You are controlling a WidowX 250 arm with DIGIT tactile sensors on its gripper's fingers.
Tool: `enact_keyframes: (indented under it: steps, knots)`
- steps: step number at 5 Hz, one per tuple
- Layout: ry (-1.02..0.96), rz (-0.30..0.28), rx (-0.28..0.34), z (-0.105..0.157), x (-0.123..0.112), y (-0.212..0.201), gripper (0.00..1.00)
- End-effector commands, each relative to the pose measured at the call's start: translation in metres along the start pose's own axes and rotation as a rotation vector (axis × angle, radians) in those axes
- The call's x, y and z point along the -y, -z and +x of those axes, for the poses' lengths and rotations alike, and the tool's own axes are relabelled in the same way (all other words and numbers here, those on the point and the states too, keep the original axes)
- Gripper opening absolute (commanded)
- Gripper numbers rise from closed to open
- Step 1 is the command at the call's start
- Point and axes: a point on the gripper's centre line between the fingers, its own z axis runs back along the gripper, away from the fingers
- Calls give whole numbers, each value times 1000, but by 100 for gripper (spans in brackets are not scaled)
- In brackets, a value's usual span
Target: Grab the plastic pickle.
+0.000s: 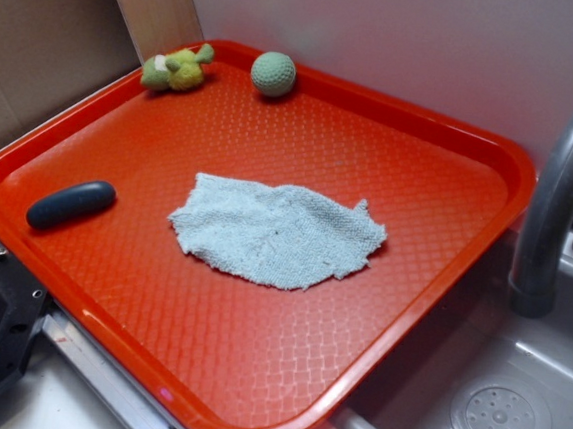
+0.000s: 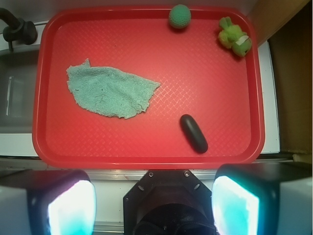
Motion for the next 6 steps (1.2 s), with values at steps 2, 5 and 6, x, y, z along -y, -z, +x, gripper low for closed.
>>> enact_keyframes:
  steps: [2, 5, 6]
  knots:
    - [225, -2, -9, 30, -18, 46, 100]
    - [252, 75, -109, 27, -96, 151, 100]
    - [196, 81, -164, 17, -108, 190, 100]
